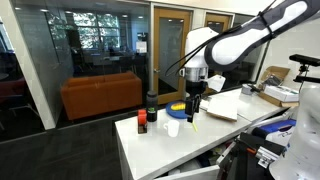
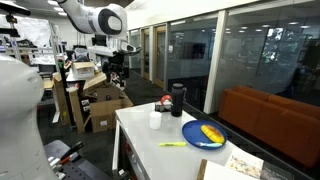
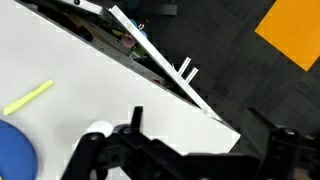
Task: Move the white cup to the right
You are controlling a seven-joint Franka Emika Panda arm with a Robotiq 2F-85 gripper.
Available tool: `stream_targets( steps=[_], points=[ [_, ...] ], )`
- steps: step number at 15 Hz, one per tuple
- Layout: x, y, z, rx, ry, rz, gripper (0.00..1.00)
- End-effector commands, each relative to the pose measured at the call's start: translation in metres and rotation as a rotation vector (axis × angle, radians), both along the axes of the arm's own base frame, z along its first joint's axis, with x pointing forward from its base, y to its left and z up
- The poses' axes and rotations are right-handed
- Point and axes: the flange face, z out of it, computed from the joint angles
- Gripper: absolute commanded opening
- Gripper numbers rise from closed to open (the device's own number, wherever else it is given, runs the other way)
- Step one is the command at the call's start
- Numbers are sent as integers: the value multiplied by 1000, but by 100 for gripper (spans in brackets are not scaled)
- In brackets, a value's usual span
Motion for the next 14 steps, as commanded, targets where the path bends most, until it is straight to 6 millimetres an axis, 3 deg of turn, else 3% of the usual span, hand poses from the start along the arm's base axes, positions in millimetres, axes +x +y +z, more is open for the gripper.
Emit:
stream_targets(
  steps=[1, 5, 14],
  points=[
    [25, -6, -22, -31, 1, -18, 100],
    [51, -18, -47, -36, 20, -40, 100],
    [135, -52, -61, -46, 16, -117, 100]
  ],
)
